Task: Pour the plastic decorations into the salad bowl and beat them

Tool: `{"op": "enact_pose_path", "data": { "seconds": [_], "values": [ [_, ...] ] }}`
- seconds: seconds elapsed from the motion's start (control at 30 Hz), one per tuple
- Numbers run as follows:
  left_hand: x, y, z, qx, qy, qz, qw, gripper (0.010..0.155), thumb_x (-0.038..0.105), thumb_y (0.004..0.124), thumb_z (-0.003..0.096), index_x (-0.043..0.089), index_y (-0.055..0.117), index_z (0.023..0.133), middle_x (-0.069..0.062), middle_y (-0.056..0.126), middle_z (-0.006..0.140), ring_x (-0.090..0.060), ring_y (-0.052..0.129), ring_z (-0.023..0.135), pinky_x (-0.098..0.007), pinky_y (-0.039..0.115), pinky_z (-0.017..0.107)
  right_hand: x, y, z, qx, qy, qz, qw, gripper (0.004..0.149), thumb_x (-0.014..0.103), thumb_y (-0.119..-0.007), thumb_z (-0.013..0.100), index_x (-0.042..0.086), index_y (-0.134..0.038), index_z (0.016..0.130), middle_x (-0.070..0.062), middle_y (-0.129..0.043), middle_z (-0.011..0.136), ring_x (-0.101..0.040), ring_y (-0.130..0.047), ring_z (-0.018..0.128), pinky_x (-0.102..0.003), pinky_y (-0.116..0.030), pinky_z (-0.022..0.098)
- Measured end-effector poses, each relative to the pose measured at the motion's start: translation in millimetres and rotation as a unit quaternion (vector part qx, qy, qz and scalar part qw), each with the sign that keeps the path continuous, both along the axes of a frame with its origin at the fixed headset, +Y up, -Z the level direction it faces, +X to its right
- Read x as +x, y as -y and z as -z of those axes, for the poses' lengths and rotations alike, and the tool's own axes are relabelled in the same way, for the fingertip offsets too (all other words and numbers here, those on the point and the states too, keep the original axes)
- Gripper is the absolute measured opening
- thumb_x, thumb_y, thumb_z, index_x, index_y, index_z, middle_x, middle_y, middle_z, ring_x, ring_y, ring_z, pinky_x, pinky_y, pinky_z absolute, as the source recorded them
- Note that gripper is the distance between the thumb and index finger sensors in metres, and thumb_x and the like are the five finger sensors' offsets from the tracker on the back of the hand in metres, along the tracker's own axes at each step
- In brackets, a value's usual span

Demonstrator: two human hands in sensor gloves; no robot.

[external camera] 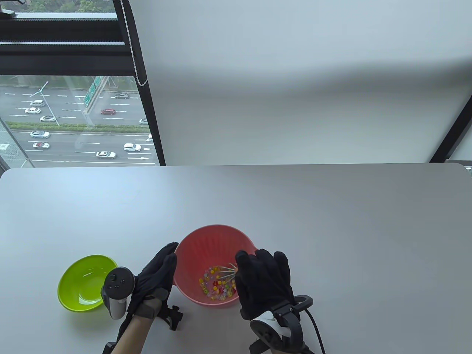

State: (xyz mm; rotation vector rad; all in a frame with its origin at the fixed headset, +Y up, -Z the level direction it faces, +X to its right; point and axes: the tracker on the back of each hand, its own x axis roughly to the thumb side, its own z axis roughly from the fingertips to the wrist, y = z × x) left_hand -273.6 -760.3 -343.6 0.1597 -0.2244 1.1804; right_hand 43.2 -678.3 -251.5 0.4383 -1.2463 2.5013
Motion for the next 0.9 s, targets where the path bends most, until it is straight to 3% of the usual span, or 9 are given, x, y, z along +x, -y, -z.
{"op": "enact_pose_path", "data": {
  "seconds": [0.23,0.47,0.67,0.9],
  "values": [
    [0.0,0.0,0.0,0.0,0.0,0.0,1.0,0.065,0.063,0.057,0.0581,0.02,0.067,0.105,-0.003,0.085,0.075,-0.036,0.083,0.077,-0.061,0.05,0.074,1.6,1.5,1.6,-0.023,-0.021,0.039,0.999,0.058,0.054,-0.056,0.062,0.037,-0.035,0.113,0.012,-0.079,0.088,-0.022,-0.066,0.094,-0.052,-0.039,0.079],
    [0.0,0.0,0.0,0.0,0.0,0.0,1.0,0.065,0.064,0.057,0.058,0.02,0.067,0.105,-0.003,0.085,0.075,-0.036,0.083,0.077,-0.061,0.05,0.074,-2.4,4.3,2.0,-0.035,-0.03,0.036,0.998,0.059,0.056,-0.057,0.062,0.038,-0.035,0.113,0.013,-0.079,0.09,-0.02,-0.068,0.094,-0.052,-0.04,0.08],
    [0.0,0.0,0.0,0.0,0.0,0.0,1.0,0.065,0.064,0.057,0.058,0.02,0.067,0.105,-0.003,0.085,0.075,-0.036,0.083,0.077,-0.061,0.05,0.074,-9.3,8.6,3.7,-0.049,-0.035,0.017,0.998,0.064,0.057,-0.066,0.06,0.039,-0.035,0.112,0.015,-0.078,0.094,-0.019,-0.068,0.095,-0.051,-0.043,0.08],
    [0.0,0.0,0.0,0.0,0.0,0.0,1.0,0.065,0.064,0.057,0.058,0.02,0.067,0.105,-0.003,0.085,0.075,-0.036,0.083,0.076,-0.061,0.05,0.074,-10.5,8.8,3.6,-0.047,-0.032,0.011,0.998,0.062,0.056,-0.066,0.06,0.04,-0.036,0.112,0.014,-0.077,0.096,-0.019,-0.067,0.096,-0.051,-0.042,0.08]
  ]
}}
